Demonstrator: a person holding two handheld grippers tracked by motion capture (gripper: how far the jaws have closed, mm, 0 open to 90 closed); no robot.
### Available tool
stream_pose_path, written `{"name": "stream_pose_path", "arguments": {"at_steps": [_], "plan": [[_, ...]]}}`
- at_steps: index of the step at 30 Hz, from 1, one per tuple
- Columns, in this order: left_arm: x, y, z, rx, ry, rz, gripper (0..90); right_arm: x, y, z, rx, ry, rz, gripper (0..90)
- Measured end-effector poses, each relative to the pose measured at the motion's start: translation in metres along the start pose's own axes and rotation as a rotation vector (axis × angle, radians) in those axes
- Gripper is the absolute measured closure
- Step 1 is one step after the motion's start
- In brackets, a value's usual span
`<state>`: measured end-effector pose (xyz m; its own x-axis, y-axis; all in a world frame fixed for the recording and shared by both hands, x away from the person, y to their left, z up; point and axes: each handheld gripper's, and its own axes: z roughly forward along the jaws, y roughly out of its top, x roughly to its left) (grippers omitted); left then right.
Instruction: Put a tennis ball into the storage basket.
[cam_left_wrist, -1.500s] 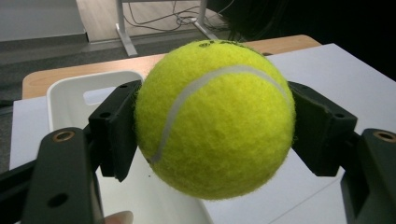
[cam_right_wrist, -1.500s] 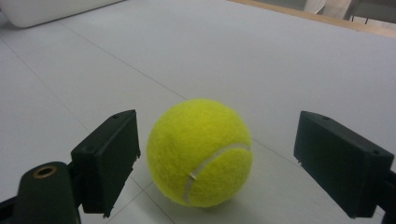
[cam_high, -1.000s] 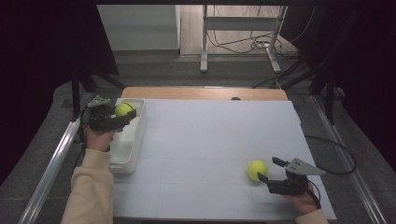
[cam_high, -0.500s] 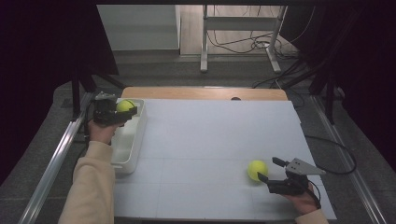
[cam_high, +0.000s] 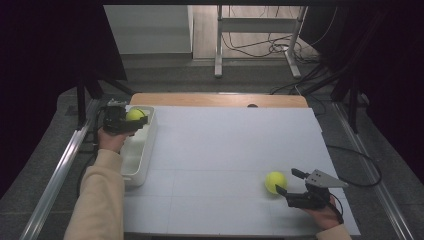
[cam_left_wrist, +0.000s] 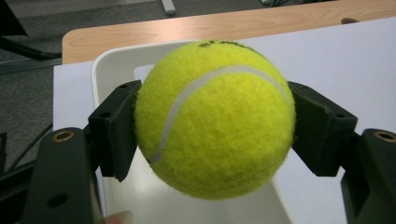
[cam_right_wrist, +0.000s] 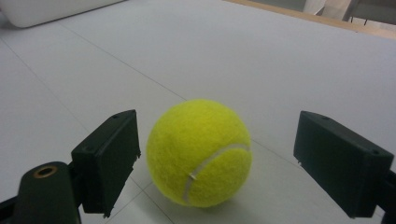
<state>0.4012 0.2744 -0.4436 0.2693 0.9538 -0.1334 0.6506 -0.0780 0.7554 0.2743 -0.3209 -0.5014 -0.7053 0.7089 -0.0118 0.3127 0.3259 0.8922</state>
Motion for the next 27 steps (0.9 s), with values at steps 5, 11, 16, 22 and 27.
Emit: {"name": "stream_pose_path", "arguments": {"at_steps": [5,11,16,22,27], "plan": [[0.002,-0.001,0.007,0.029,0.007,-0.006,25.9,0.0,0.0,0.0,0.001,0.001,-0.001,14.9],[0.002,-0.003,0.014,0.07,0.024,0.008,25.7,0.0,0.0,0.0,0.003,0.0,-0.001,14.9],[0.003,-0.003,0.014,0.072,0.03,0.004,25.7,0.0,0.0,0.0,0.005,-0.004,-0.004,14.8],[0.004,-0.004,0.015,0.081,0.036,0.005,25.6,0.0,0.0,0.0,0.002,-0.003,-0.004,14.9],[0.004,-0.004,0.015,0.077,0.047,0.008,24.4,0.0,0.0,0.0,0.003,-0.003,-0.003,14.9]]}}
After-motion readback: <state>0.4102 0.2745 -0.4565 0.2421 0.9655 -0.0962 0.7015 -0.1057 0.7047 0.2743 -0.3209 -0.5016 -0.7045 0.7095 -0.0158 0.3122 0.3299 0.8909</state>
